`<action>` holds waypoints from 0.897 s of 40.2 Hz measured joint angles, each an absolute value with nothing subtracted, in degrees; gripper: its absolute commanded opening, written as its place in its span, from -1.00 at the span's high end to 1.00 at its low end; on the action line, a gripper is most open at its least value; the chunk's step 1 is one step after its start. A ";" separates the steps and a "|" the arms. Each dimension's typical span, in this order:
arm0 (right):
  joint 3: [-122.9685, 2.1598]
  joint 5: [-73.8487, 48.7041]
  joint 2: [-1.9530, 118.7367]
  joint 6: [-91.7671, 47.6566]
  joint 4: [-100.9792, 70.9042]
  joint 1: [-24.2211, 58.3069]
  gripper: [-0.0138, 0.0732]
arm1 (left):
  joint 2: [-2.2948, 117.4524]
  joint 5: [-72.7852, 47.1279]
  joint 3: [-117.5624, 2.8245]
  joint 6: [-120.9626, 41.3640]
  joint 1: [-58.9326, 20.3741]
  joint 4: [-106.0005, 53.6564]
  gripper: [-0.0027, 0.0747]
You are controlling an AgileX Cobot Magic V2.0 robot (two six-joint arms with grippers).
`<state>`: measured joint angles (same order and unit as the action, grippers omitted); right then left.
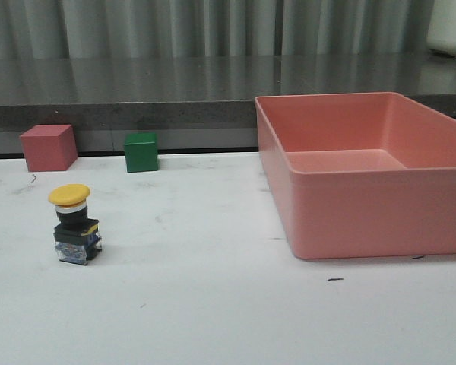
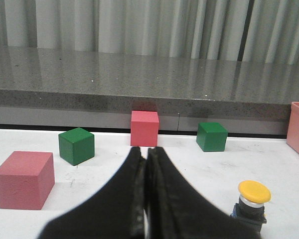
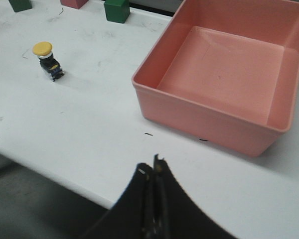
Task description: Place and stand button with both arms
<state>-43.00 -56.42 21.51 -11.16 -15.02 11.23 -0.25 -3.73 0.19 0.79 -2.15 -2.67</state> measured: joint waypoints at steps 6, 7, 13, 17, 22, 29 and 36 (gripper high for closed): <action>-35.10 -47.10 16.31 -11.26 -10.43 7.52 0.84 | -0.25 -3.73 0.19 0.79 -2.15 -2.67 0.98; -32.81 -44.60 14.94 -11.26 -9.92 6.79 0.84 | -0.25 -3.73 0.19 0.79 -2.15 -2.67 0.98; -18.95 -30.26 6.96 -11.26 -8.60 4.47 0.84 | -0.25 -3.73 0.19 0.79 -2.02 -2.76 0.98; -10.38 -21.32 2.31 -11.26 -8.47 4.12 0.84 | -0.25 -3.73 0.19 0.79 -2.02 -2.76 0.98; -2.39 -13.70 -0.34 -11.26 -8.47 4.01 0.84 | -0.25 -3.73 0.19 0.79 -2.02 -2.76 0.98; 1.52 -7.14 -0.56 -11.26 -8.47 4.01 0.84 | -0.25 -3.64 0.19 0.79 -2.02 -2.76 0.98; 1.52 -5.32 -0.56 -11.26 -8.47 4.01 0.84 | -0.25 -3.60 0.19 0.79 -2.02 -2.78 0.98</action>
<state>1.52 -5.32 -0.56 -11.26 -8.47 4.01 -0.25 -3.60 0.19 0.79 -2.02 -2.78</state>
